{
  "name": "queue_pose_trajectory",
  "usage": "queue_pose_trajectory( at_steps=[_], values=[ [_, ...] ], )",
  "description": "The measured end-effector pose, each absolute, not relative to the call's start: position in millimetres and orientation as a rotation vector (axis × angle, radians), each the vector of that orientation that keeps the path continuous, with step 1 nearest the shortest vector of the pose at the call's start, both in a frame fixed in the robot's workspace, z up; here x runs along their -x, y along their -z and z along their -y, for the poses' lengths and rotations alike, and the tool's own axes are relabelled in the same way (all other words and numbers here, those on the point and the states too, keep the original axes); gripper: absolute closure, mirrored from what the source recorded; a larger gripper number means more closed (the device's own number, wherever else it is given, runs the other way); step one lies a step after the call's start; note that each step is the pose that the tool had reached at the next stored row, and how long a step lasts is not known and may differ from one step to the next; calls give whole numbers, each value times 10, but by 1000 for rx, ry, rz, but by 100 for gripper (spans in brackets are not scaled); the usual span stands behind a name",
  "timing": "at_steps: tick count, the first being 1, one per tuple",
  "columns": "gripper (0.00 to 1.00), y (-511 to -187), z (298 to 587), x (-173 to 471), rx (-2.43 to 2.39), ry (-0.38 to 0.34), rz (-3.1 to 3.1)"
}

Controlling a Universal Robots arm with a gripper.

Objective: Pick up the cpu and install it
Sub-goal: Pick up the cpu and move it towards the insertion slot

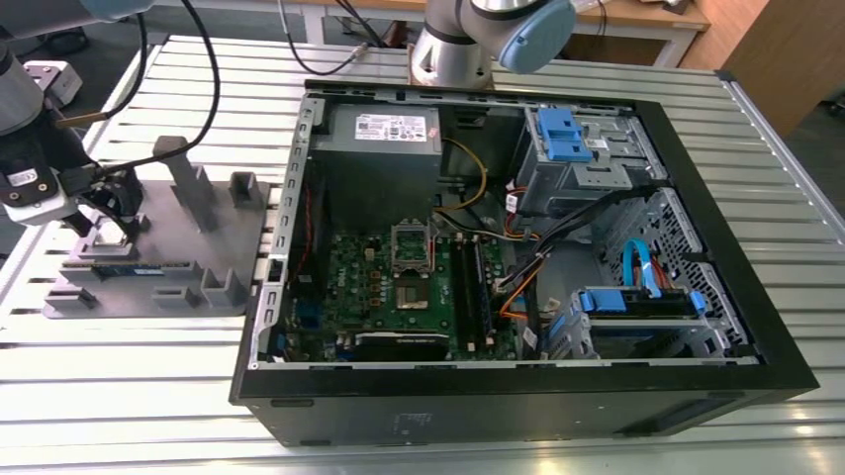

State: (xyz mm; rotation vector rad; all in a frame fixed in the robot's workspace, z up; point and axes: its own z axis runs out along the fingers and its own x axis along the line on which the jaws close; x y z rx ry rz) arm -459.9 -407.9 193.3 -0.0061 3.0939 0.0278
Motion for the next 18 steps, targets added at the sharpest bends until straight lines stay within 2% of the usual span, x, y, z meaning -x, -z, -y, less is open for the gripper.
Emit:
queue_pose_trajectory(
  at_steps=[18],
  values=[
    [40, -1856, 4064, 4602, 20, -28, -3094]
  ],
)
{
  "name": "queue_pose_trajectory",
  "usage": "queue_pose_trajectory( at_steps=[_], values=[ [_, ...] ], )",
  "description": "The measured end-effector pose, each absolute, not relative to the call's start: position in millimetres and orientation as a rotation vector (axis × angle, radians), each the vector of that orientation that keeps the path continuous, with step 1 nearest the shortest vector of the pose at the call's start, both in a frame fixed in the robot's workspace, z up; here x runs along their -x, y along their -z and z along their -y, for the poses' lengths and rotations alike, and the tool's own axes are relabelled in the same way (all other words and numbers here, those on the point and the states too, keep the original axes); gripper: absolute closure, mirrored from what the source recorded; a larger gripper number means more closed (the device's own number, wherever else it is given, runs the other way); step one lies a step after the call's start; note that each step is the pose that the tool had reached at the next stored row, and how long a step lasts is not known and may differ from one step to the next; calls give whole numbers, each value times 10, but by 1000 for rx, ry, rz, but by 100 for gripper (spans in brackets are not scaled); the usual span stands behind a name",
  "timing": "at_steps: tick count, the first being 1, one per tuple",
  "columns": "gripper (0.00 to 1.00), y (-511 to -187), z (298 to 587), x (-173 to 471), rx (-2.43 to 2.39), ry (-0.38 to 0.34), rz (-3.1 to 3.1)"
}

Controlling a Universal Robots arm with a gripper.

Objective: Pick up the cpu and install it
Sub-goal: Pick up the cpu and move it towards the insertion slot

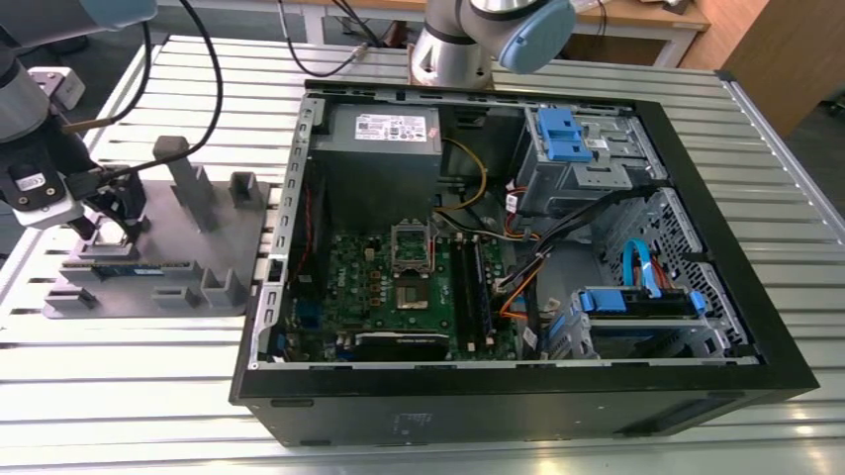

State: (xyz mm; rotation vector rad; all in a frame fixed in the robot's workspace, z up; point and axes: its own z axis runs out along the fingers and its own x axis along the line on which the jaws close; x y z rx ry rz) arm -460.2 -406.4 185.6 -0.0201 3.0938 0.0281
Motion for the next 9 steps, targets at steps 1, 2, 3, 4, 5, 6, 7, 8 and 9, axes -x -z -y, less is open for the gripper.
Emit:
queue_pose_trajectory(
  at_steps=[1, 2, 3, 4, 5, 6, 7, 8, 9],
  values=[
    [40, -1853, 4063, 4602, 20, -28, -3094],
    [40, -1849, 4062, 4602, 20, -28, -3094],
    [40, -1845, 4062, 4603, 20, -28, -3094],
    [40, -1841, 4061, 4603, 20, -28, -3094],
    [40, -1838, 4061, 4603, 20, -28, -3094],
    [40, -1835, 4061, 4603, 20, -28, -3094],
    [40, -1833, 4061, 4603, 20, -28, -3094],
    [40, -1832, 4061, 4603, 20, -28, -3094],
    [40, -1830, 4061, 4603, 20, -28, -3094]
  ],
)
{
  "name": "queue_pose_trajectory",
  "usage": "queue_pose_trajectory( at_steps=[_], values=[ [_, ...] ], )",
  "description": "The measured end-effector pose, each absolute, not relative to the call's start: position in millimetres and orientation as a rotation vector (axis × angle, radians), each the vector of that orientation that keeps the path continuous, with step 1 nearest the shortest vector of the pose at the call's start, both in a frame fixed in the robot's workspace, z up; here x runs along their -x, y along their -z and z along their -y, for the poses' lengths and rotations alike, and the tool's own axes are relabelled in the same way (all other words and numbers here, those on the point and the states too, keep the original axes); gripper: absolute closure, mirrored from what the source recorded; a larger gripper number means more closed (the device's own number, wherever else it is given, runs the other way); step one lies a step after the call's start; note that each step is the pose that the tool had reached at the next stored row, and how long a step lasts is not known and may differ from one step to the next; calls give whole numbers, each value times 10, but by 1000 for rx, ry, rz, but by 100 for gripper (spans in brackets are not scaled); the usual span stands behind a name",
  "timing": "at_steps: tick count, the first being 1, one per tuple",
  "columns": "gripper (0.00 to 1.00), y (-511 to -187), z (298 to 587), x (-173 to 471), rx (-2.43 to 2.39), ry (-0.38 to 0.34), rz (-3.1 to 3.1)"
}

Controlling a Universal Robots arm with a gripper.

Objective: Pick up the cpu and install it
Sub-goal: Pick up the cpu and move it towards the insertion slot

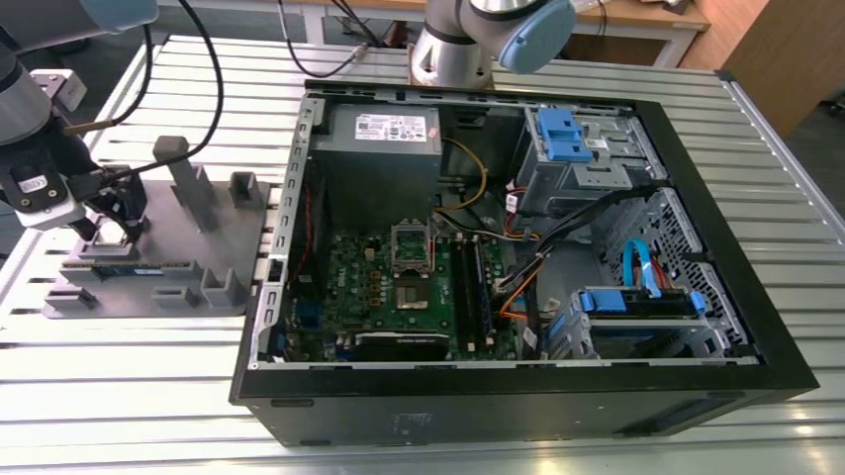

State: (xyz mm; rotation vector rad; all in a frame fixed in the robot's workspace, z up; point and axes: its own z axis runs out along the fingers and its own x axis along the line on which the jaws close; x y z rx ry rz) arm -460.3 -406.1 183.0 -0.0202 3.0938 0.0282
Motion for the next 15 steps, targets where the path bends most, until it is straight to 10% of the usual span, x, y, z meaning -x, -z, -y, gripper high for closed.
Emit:
queue_pose_trajectory(
  at_steps=[15],
  values=[
    [47, -1827, 4061, 4603, 20, -28, -3094]
  ],
)
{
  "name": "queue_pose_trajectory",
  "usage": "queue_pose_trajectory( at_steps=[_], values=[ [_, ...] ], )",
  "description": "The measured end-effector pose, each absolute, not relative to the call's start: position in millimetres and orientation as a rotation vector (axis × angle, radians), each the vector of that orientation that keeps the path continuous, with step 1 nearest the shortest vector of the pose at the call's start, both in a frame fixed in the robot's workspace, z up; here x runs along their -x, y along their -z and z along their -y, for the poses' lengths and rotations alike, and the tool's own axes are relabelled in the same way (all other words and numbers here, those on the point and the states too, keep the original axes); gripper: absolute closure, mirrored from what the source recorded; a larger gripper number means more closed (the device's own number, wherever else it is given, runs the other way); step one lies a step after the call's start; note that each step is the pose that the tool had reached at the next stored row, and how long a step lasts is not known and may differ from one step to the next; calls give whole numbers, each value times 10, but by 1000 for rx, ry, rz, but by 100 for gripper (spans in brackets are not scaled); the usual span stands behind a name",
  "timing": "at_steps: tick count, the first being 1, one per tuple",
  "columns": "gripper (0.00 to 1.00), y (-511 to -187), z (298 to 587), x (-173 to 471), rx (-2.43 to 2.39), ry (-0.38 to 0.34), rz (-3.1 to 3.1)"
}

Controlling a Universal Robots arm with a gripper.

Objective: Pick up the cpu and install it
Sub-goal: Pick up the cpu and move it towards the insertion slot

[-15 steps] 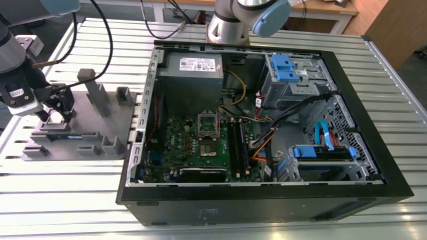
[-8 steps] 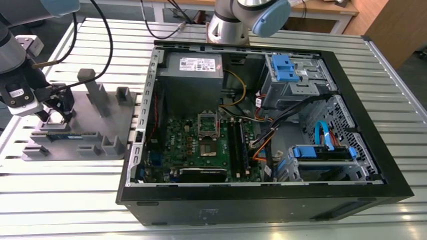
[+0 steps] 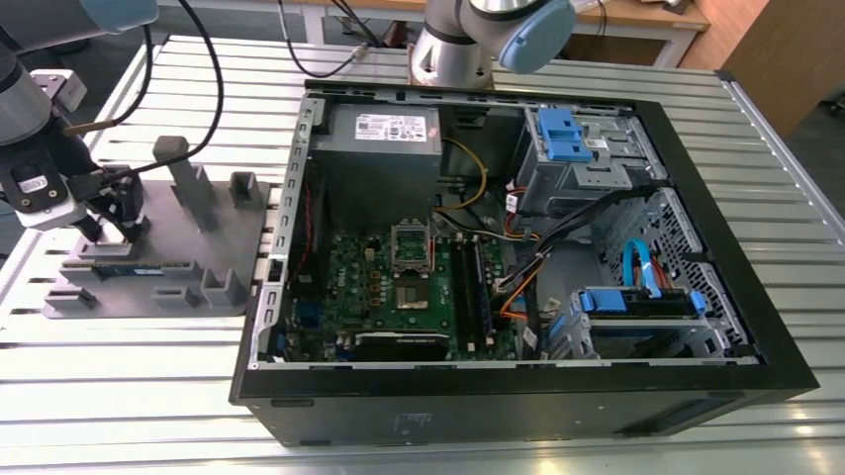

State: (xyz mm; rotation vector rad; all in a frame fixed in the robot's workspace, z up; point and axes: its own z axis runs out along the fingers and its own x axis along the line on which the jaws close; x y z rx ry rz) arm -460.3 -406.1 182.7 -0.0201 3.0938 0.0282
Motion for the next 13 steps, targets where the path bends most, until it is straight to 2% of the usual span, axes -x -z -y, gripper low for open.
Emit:
queue_pose_trajectory(
  at_steps=[1, 13],
  values=[
    [53, -1827, 4061, 4603, 20, -28, -3094],
    [53, -1843, 4061, 4603, 20, -28, -3094]
  ],
)
